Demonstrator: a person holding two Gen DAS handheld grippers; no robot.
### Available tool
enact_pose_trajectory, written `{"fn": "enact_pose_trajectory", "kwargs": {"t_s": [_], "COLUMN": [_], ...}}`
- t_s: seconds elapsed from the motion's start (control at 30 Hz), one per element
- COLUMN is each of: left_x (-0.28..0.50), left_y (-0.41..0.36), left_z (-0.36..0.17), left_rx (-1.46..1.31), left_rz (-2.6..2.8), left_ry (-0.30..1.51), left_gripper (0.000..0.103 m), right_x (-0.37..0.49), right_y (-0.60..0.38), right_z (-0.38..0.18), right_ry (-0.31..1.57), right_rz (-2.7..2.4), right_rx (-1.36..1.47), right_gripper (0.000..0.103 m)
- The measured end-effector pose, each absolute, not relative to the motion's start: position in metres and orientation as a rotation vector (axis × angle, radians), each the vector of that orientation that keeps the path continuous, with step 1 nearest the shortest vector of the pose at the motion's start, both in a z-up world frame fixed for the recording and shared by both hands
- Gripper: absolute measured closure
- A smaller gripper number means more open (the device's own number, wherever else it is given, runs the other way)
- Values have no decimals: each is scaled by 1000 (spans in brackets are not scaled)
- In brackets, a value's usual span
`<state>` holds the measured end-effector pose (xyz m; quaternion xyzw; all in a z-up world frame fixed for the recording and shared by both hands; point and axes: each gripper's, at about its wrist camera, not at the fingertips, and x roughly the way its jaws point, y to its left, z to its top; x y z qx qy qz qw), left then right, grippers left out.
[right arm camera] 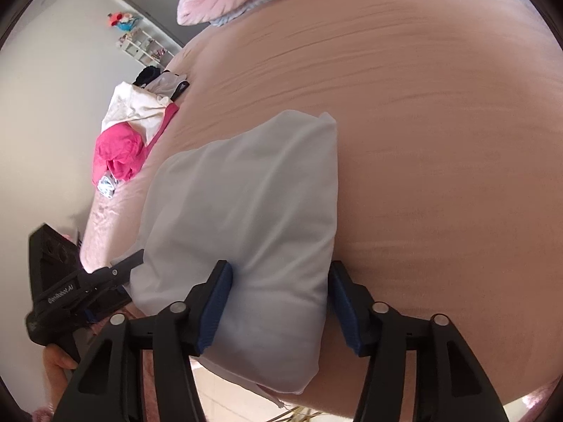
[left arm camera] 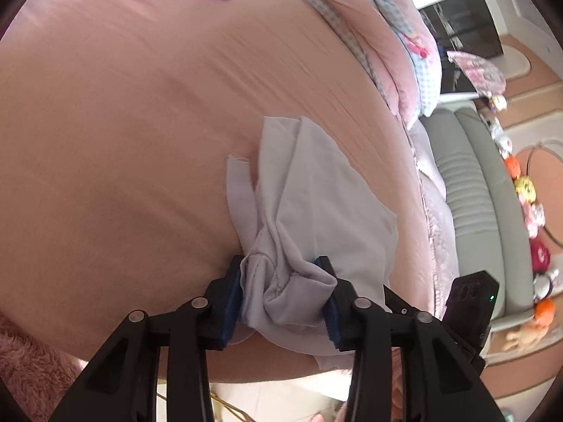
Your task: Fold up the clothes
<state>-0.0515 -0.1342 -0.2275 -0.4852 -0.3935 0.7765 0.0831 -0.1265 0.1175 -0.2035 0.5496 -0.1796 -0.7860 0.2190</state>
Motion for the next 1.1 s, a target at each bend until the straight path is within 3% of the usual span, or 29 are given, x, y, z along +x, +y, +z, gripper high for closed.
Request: {"fn": "enact_pose_trajectory", "kwargs": {"t_s": [0.07,0.13,0.23,0.4,0.53,0.8,1.1], "left_x": [-53,-56,-54,-48,-55,-122,-248], "left_y": [-132,-128,-126,-99,-64,27,145], "left_z": [-229,-227,-221,-191,-159,-140,-125], "left_rx": [-1454,-1464,-1419,-1386,-1342,-1329,-1234], "left_rz": [2315,2326,2329,2468,2465,2328,2251], "left_ry": [-1176,-1136,-1126,-895,-720,-599,-641], "left_gripper": [61,61,73,79,80,80,80], "right_x": [-129,-128,-124,-113,-110,-130,-221], "right_y": [113,105,103,105,119,215,342], "right_z": [-203,-199,-192,-168,-141,-117,-70], "right_ry": [-473,-403,-390,-337,-299,-432,-402], "right_rz": [-2173,-2191,-2230,-2283,-2339,-2431,-2566], "right_rx": [1532,1522,1487,1425,1377,1367,1288], "right_gripper": [42,48,56,66,66,66,66]}}
